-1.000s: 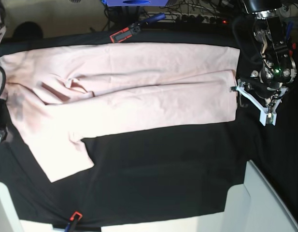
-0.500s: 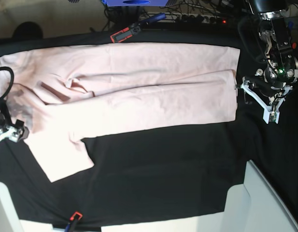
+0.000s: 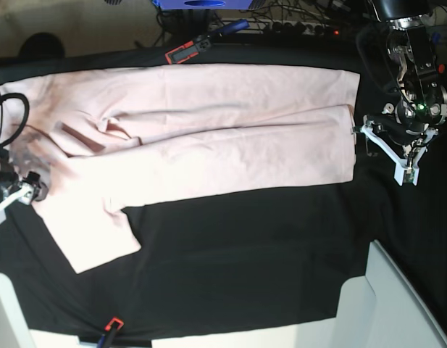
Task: Fold the T-shirt properly
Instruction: 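Move the right gripper onto the shirt end near the sleeve, then move the left gripper to the folded edge and grasp it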
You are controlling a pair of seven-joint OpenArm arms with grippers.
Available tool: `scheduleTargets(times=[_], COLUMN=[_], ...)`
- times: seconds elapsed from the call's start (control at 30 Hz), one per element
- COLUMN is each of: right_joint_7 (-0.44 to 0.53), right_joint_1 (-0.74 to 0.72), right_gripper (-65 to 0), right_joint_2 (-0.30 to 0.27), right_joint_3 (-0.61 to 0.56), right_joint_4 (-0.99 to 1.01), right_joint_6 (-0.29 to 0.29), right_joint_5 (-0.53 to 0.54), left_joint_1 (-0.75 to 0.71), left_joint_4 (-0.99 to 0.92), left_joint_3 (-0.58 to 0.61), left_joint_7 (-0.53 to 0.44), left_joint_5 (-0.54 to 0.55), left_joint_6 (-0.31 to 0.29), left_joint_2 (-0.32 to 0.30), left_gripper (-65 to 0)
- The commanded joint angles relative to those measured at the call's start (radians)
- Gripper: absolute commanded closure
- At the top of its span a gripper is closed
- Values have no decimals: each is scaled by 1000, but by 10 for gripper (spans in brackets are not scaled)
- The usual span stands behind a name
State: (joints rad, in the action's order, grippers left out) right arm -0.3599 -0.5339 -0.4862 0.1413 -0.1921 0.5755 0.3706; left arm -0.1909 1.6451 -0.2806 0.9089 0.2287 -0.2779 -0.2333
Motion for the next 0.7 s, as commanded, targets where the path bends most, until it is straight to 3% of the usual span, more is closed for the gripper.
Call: scheduleTargets(times=[0.0,0.23,0.43,0.67], right_joint_7=[3,3,2,2], right_joint_1=[-21,-21,-21,-21], right_gripper=[-321,-1,0,0], right_joint_2=[-16,-15,-15,-15], right_joint_3=[-1,1,-1,-1], right_joint_4=[-10,-10,-11,-11], right_joint_6=[7,7,7,7], right_joint_5=[6,6,6,6], left_joint_1=[9,26,100,212], left_joint_4=[17,16,-56,-219], left_joint_3=[-4,-6,-6,-6], left_joint_7=[-15,-15,-14,-14], left_joint_5=[2,10,10,10], left_joint_6=[6,6,6,6], left_joint_2=[-13,-7,4,24], left_gripper=[-341,-344,-484,-497])
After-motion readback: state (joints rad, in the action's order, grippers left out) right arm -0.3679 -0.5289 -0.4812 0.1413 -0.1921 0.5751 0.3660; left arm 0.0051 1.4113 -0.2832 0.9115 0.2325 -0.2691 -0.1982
